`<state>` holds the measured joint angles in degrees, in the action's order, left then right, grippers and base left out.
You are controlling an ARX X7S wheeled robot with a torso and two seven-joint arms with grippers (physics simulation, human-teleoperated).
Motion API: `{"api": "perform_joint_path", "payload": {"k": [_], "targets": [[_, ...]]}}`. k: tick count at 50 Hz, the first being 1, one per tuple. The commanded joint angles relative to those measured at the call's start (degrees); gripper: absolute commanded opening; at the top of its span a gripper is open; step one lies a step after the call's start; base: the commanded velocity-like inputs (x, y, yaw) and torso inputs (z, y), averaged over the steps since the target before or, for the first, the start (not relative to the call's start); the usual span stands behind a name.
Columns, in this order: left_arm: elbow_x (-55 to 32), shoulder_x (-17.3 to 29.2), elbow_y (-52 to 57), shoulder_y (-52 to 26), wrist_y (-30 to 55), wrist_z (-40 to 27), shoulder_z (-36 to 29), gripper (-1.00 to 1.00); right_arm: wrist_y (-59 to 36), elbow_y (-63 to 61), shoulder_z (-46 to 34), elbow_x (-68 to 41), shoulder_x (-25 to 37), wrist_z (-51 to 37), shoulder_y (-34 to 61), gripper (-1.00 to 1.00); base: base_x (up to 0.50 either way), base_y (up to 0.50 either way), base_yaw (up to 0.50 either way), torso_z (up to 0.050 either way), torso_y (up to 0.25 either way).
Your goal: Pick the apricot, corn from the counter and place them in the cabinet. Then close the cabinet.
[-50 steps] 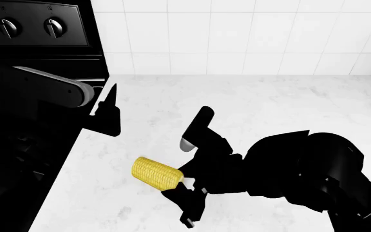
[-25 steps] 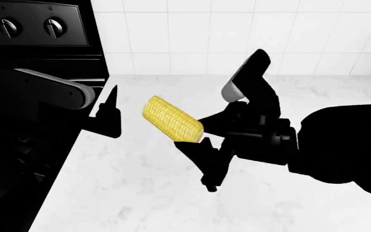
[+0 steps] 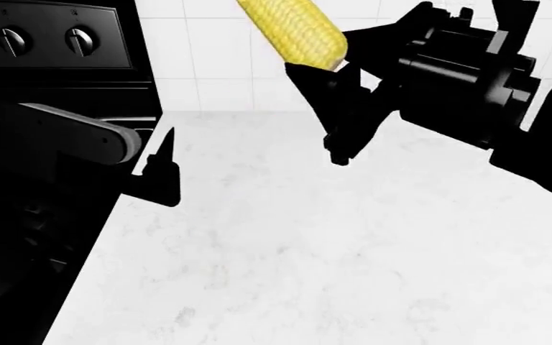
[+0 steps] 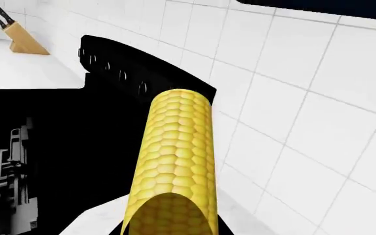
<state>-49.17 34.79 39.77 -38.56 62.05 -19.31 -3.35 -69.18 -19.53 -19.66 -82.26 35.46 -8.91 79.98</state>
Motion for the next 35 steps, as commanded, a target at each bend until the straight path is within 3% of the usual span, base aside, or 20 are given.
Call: {"api": "perform_joint_path", "payload": {"k": [1, 35], "targets": [[-0.36, 0.15, 0.12, 0.06, -0.07, -0.26, -0.01, 1.0, 1.53, 1.36, 0.93, 2.06, -2.7, -2.55, 6.99, -1.0, 0.0, 0.0, 0.0, 0.0, 0.0], [-0.52, 0.8, -0.04, 0.61, -1.2, -0.37, -0.37, 1.0, 5.78, 6.69, 3.42, -5.18, -11.35, 0.49, 15.28, -1.0, 0.0, 0.0, 0.0, 0.0, 0.0]]}}
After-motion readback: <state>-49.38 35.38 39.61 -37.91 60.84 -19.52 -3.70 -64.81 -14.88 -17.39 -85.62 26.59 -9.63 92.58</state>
